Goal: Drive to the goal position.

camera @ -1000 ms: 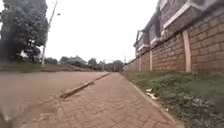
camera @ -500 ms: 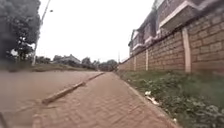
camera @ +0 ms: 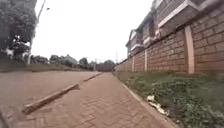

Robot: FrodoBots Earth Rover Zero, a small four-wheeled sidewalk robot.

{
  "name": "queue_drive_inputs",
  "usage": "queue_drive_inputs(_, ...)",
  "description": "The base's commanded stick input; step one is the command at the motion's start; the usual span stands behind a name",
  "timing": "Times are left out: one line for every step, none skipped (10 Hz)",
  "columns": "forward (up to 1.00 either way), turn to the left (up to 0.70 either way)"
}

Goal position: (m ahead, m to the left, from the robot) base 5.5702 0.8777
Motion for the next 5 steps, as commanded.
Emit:
queue_drive_inputs(0.70, 0.00)
queue_drive_inputs(0.70, 0.01)
queue_drive_inputs(0.70, 0.02)
queue_drive_inputs(0.70, 0.01)
queue_drive_inputs(0.70, 0.00)
